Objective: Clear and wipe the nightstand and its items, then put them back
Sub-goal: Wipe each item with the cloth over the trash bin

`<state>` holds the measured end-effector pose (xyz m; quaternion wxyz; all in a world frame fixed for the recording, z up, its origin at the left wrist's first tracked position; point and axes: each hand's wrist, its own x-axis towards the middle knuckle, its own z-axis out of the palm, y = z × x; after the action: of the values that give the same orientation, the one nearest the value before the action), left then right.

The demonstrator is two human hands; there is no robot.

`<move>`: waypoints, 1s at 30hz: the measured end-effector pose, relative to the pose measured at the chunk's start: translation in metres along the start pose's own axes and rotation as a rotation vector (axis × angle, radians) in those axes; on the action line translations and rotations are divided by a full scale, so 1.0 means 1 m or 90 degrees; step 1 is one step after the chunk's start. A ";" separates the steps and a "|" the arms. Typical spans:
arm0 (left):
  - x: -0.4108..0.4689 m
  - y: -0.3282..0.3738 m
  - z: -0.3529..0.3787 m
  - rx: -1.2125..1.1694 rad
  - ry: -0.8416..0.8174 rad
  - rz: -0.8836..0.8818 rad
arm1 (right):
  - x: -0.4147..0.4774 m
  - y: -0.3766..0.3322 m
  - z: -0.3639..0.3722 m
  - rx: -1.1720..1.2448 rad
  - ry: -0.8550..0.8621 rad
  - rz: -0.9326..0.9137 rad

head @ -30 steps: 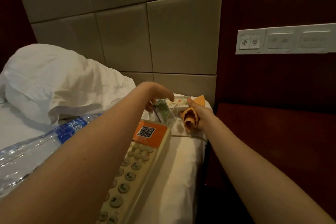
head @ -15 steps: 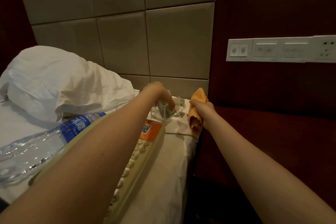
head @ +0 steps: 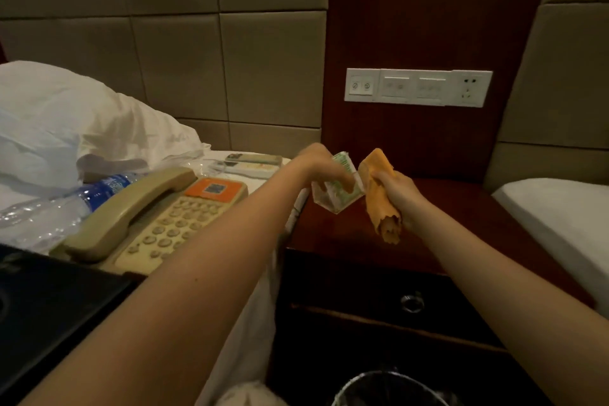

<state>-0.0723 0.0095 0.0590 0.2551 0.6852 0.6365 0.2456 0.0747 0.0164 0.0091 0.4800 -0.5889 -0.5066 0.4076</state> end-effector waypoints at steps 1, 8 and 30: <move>-0.007 0.003 0.008 -0.004 -0.004 0.013 | -0.010 0.005 -0.009 -0.009 -0.001 0.009; -0.074 -0.007 0.077 -0.038 0.030 0.106 | -0.078 0.049 -0.052 -0.093 -0.041 0.022; -0.156 -0.068 0.191 -0.039 -0.037 0.074 | -0.138 0.141 -0.072 -0.058 -0.075 0.121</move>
<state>-0.0076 -0.1490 -0.1305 0.2794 0.7195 0.5805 0.2595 0.1513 -0.1345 -0.1145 0.3816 -0.6301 -0.4940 0.4620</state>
